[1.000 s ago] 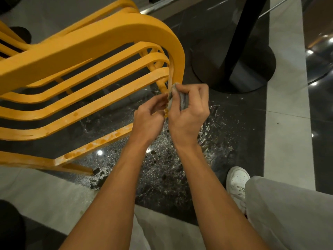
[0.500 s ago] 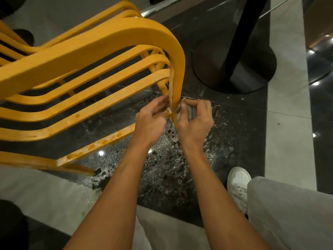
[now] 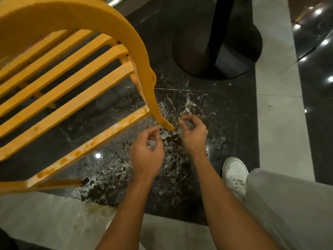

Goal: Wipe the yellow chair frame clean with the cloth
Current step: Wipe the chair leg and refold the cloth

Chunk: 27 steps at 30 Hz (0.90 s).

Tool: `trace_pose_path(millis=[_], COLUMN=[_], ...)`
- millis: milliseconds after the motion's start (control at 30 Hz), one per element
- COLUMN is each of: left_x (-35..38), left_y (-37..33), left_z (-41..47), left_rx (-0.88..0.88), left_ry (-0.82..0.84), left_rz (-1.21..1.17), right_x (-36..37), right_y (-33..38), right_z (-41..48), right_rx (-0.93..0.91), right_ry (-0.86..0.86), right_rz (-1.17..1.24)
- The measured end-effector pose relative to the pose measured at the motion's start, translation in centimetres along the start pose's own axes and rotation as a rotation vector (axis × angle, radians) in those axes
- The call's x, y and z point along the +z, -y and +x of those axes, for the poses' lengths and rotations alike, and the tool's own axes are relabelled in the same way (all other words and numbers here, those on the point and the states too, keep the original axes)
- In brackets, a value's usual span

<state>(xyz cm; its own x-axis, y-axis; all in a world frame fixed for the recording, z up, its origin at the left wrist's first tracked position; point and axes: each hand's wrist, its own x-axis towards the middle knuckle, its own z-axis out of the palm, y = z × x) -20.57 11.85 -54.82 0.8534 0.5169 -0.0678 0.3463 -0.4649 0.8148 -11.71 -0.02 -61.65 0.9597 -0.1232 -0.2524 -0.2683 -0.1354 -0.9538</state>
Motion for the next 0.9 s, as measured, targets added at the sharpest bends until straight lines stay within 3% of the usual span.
trace_pose_path(millis=[233, 333, 567, 900], left_x=[2.7, 3.2, 4.1, 3.8], left_y=[2.8, 2.6, 3.0, 3.2], left_z=[2.7, 4.0, 5.0, 4.9], left_rx=[-0.330, -0.344, -0.322, -0.352], left_ry=[0.106, 0.117, 0.166, 0.165], left_rz=[-0.001, -0.016, -0.072, -0.149], right_x=[3.0, 4.6, 5.5, 5.5], right_y=[-5.1, -7.2, -10.1, -9.5], right_z=[4.2, 5.1, 7.2, 8.8], right_rx=[0.127, 0.172, 0.244, 0.277], right_ry=[0.120, 0.192, 0.143, 0.235], right_rz=[-0.105, -0.113, -0.327, -0.314])
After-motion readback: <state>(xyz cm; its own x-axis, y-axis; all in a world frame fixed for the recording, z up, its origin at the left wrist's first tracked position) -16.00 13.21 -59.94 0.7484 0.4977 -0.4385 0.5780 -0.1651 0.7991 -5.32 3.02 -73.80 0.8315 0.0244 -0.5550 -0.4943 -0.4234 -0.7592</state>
